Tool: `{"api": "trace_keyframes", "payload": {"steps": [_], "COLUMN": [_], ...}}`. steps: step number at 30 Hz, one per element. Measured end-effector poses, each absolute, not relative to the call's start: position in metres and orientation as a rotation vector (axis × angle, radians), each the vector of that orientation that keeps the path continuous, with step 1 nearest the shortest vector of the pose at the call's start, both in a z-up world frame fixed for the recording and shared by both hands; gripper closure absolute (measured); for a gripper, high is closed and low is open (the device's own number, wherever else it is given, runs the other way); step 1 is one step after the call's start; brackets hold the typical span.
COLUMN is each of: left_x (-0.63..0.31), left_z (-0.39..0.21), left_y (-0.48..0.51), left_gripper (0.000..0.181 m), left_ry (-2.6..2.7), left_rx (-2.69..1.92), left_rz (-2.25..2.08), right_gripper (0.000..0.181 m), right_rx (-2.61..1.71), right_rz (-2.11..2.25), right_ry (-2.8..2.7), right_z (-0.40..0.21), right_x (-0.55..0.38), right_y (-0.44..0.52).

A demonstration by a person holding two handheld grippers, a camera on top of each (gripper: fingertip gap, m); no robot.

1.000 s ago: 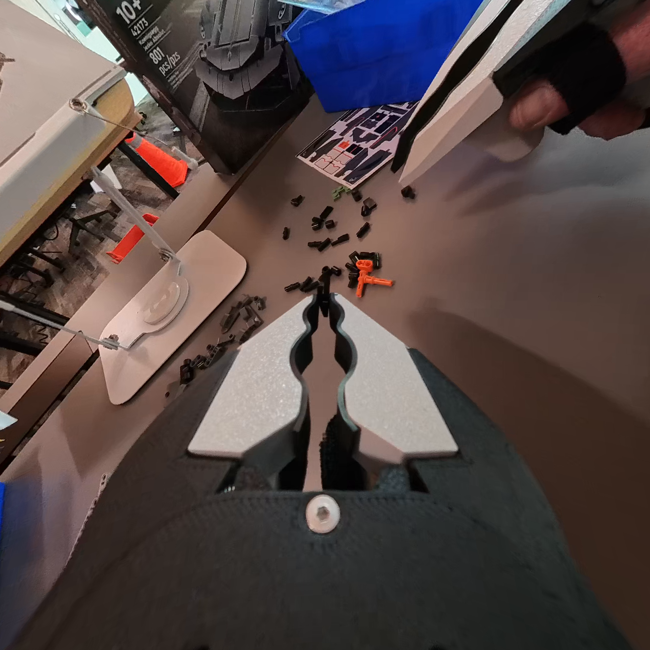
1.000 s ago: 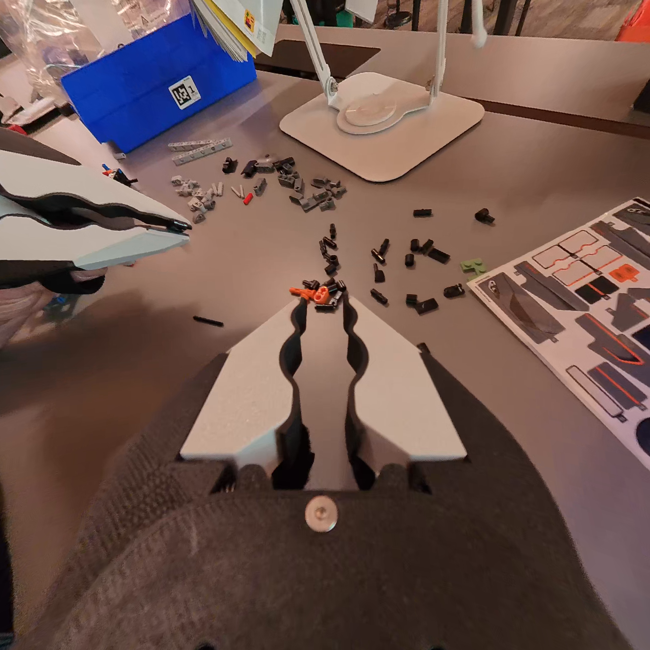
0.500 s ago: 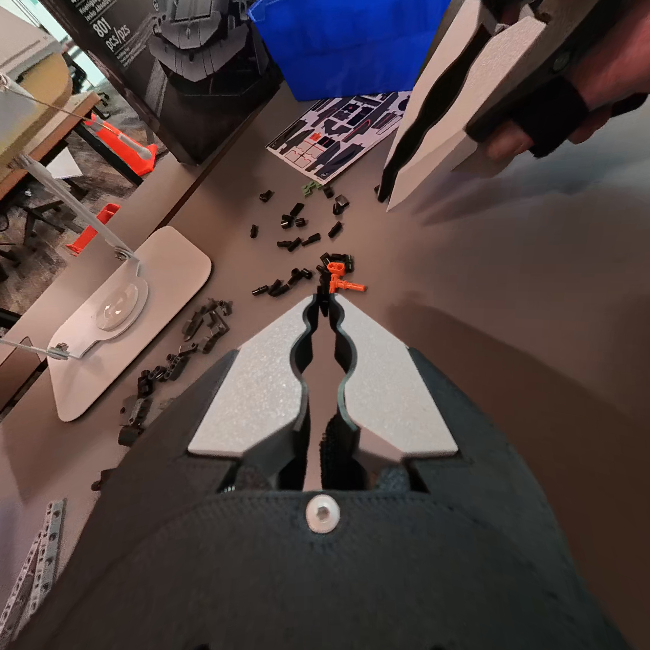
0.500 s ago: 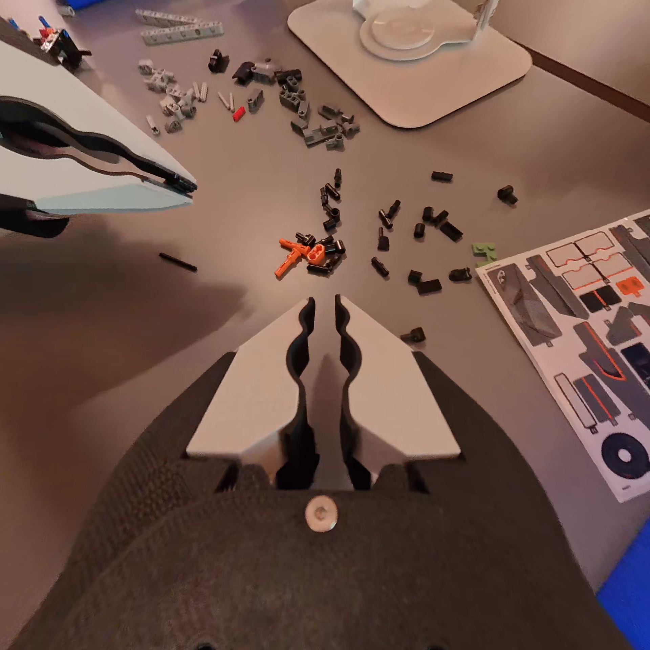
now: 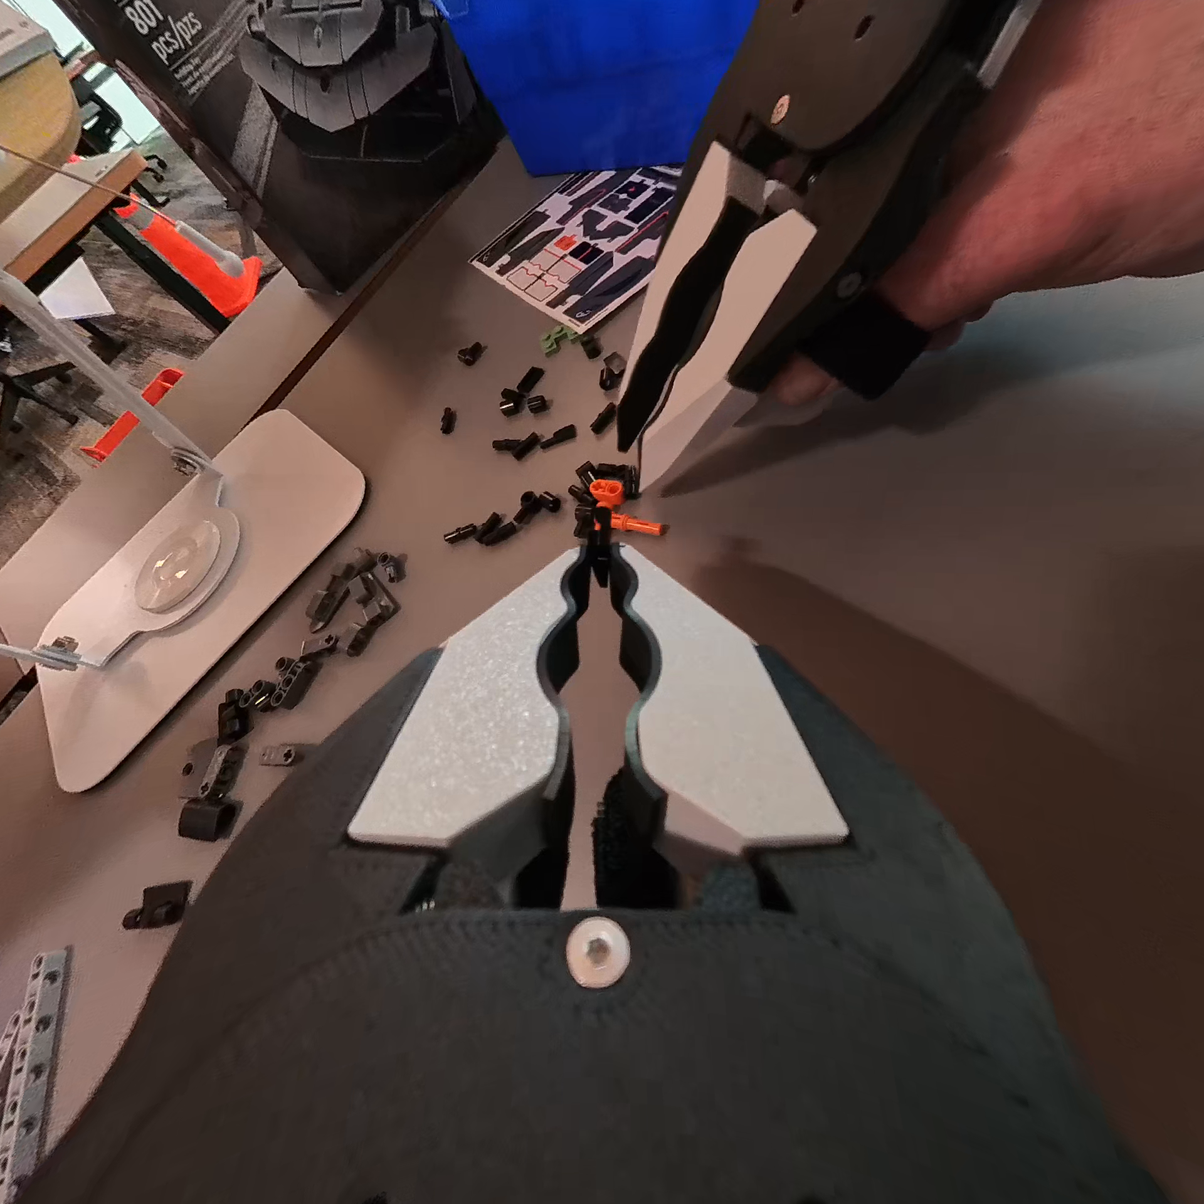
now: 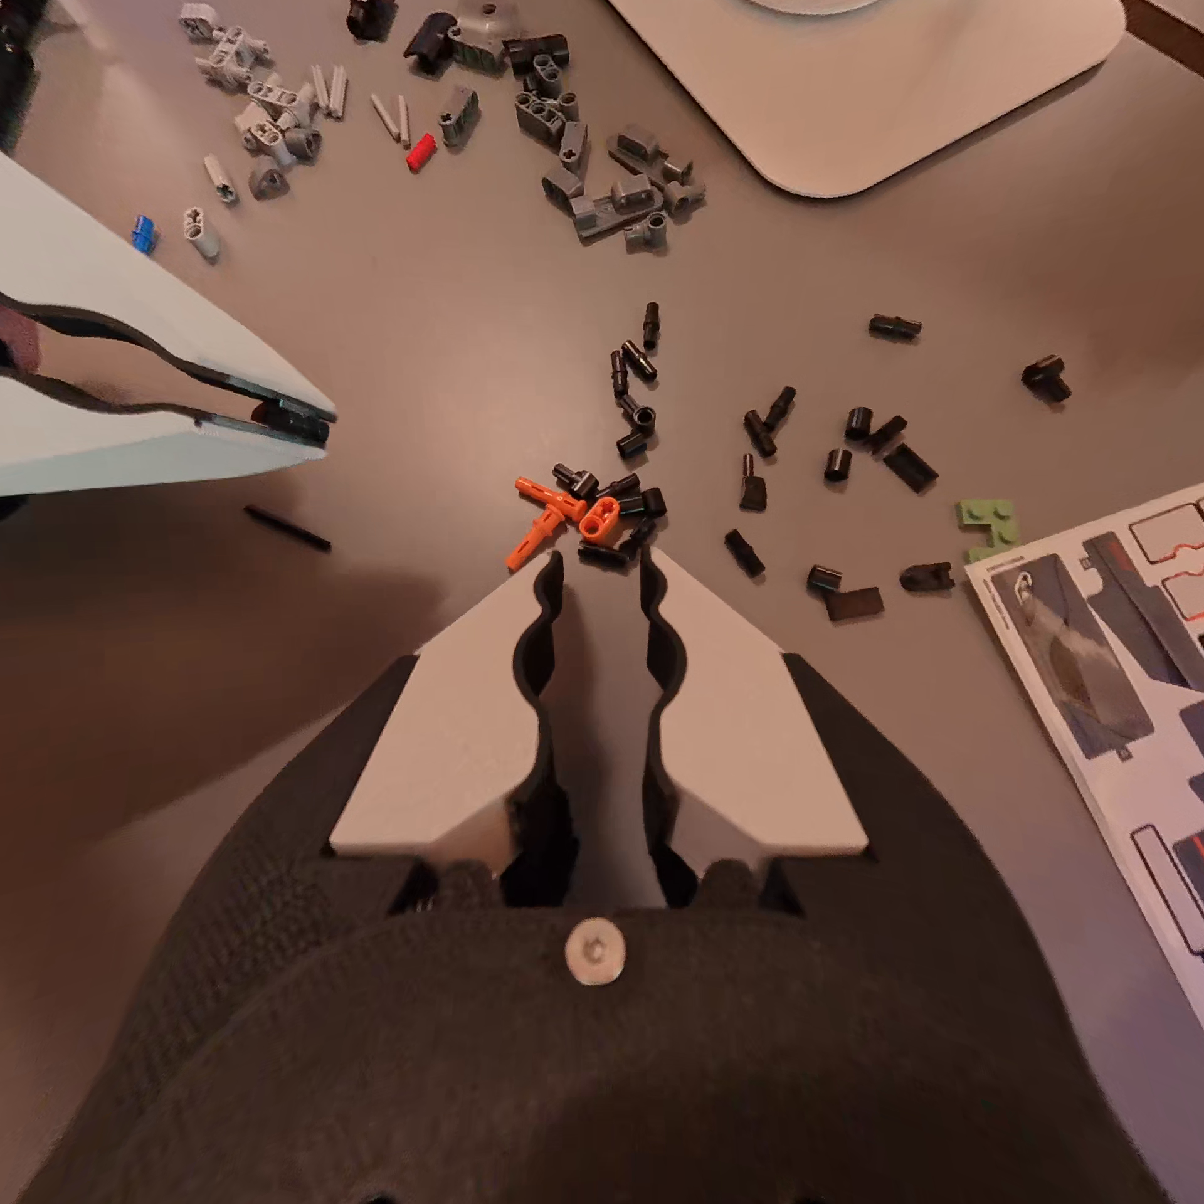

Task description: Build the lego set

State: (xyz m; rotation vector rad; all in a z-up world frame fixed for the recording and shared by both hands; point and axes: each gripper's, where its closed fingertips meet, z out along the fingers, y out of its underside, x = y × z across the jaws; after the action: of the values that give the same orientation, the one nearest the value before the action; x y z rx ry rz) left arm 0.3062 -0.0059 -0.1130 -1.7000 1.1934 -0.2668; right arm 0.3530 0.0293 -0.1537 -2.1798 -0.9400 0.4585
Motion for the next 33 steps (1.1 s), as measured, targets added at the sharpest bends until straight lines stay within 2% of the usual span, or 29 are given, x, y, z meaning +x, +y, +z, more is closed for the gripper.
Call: {"api": "trace_keyframes", "payload": {"steps": [21, 25, 33], "left_x": [0.304, 0.305, 0.304], "left_z": [-0.115, -0.115, -0.114], "left_y": [-0.003, -0.003, -0.003], "left_gripper": [0.176, 0.176, 0.176], "left_ry": [1.174, 1.173, 1.167], "left_rx": [-1.721, -1.723, -1.728], "left_rz": [-0.292, -0.314, -0.327], "right_gripper": [0.181, 0.181, 0.178], "right_rx": [-2.264, -2.271, -2.17], "right_rz": [0.481, 0.689, 0.549], "right_ry": [-1.025, -1.011, -1.188], "right_z": [-0.16, -0.153, -0.148], "right_x": [0.354, 0.339, 0.354], "right_y": [0.041, 0.017, 0.021]}}
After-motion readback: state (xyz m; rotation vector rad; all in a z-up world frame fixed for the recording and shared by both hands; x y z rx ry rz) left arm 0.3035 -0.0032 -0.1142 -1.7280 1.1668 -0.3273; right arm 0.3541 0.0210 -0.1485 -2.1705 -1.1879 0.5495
